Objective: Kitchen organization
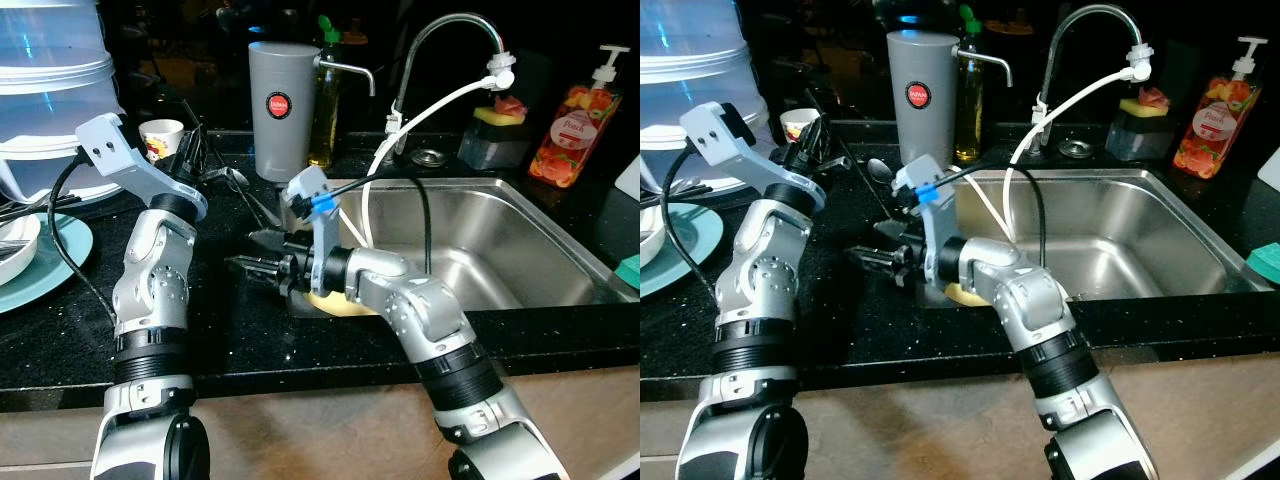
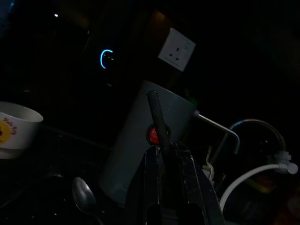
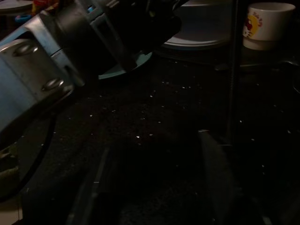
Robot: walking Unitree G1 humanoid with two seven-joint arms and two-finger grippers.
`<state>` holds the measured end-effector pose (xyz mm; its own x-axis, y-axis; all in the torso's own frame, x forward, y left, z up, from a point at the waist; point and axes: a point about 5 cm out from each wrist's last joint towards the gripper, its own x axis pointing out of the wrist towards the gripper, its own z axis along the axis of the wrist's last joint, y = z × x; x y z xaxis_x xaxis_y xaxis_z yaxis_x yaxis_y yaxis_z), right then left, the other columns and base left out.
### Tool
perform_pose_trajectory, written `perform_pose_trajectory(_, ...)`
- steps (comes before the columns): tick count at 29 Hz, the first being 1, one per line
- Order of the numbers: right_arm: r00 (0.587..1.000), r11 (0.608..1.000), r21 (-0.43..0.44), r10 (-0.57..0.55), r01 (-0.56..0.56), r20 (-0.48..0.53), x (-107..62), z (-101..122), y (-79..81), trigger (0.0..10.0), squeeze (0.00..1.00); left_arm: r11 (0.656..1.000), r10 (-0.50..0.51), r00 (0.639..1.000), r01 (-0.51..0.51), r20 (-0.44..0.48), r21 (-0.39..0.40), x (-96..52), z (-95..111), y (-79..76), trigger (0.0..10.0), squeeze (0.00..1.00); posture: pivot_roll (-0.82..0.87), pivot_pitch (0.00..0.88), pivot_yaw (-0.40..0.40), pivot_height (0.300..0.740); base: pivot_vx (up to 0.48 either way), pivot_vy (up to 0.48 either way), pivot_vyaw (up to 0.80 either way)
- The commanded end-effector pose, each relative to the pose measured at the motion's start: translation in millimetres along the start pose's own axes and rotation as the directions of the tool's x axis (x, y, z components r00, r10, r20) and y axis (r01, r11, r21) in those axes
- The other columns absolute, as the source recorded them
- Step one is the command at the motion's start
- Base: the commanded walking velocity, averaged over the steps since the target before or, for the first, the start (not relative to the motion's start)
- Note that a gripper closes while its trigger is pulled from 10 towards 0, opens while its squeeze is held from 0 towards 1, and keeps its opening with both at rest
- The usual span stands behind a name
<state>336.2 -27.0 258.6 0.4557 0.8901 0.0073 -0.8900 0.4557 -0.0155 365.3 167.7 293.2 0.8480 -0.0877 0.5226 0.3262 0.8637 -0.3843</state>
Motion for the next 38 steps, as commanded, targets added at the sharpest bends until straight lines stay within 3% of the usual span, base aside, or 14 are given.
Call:
perform_pose_trajectory(1,1.000,1.000,0.013,-0.017,0.016,0.010,0.1,1,-2.6,2.1,0.00,1.000,-0.026,1.000,0.026,0.002,0.006,-0.6,0,-4.2,0.0,0.00,0.06,0.022,-0.003,0.740,0.000,0.000,0.00)
perform_pose_trajectory(2,1.000,1.000,0.022,-0.022,0.022,0.011,0.9,1,-3.0,0.0,0.00,1.000,-0.030,1.000,0.030,0.003,0.005,-0.9,-1,-5.3,0.0,0.00,0.06,0.022,-0.005,0.740,0.000,0.000,0.00)
perform_pose_trajectory(7,0.999,0.999,0.038,-0.033,0.032,0.009,2.2,-1,-4.3,0.0,0.00,0.999,-0.039,0.999,0.039,0.003,-0.003,-1.7,-2,-7.8,0.0,0.00,0.06,0.025,-0.006,0.740,0.000,0.000,0.00)
perform_pose_trajectory(8,0.999,0.999,0.028,-0.044,0.044,0.006,1.9,0,-5.9,4.0,0.00,0.999,-0.040,0.999,0.040,0.005,-0.004,-2.2,-2,-7.8,0.0,0.00,0.06,0.024,-0.006,0.740,0.000,0.000,0.00)
perform_pose_trajectory(9,0.999,0.999,0.028,-0.044,0.044,0.006,1.9,0,-5.9,4.0,0.00,0.999,-0.040,0.999,0.040,0.005,-0.004,-2.2,-2,-7.8,0.0,0.00,0.06,0.024,-0.006,0.740,0.000,0.000,0.00)
perform_pose_trajectory(10,0.998,0.998,0.017,-0.064,0.064,0.013,1.5,2,-8.9,10.0,0.00,0.999,-0.040,0.999,0.040,0.006,-0.003,-2.7,-1,-6.7,0.0,0.00,0.06,0.024,-0.006,0.740,0.000,0.000,0.00)
perform_pose_trajectory(13,0.997,0.997,0.014,-0.072,0.071,0.017,1.1,3,-10.1,10.0,0.00,0.999,-0.040,0.999,0.040,0.006,-0.002,-2.8,-1,-6.4,0.0,0.00,0.06,0.024,-0.006,0.740,0.000,0.000,0.00)
perform_pose_trajectory(14,0.996,0.996,0.017,-0.085,0.085,0.025,0.0,5,-13.1,10.0,1.00,0.999,-0.040,0.999,0.040,0.007,0.003,-3.0,0,-5.4,0.0,0.00,0.06,0.024,-0.008,0.740,0.000,0.000,0.00)
perform_pose_trajectory(19,0.994,0.994,-0.019,-0.106,0.106,0.009,-1.6,6,-17.2,10.0,1.00,0.999,-0.043,0.999,0.043,0.004,0.008,-3.4,-1,-4.4,0.0,0.00,0.06,0.024,-0.008,0.740,0.000,0.000,0.00)
perform_pose_trajectory(20,0.994,0.993,-0.031,-0.110,0.110,0.000,-1.8,6,-18.2,10.0,0.00,0.999,-0.045,0.999,0.045,0.003,0.007,-3.4,-1,-4.4,0.0,0.00,0.06,0.024,-0.008,0.740,0.000,0.000,0.00)
perform_pose_trajectory(32,0.988,0.986,-0.076,-0.152,0.150,-0.031,-3.7,0,-23.2,10.0,0.00,0.998,-0.058,0.998,0.058,-0.006,0.004,-4.5,-3,-5.6,0.0,0.00,0.05,0.008,-0.006,0.740,0.000,0.000,0.00)
perform_pose_trajectory(38,0.989,0.990,-0.022,-0.144,0.143,-0.038,-0.3,-11,-21.4,10.0,0.00,0.996,-0.081,0.997,0.081,-0.001,-0.025,-4.2,-4,-13.3,0.0,0.00,0.05,0.000,-0.008,0.740,0.000,0.000,0.00)
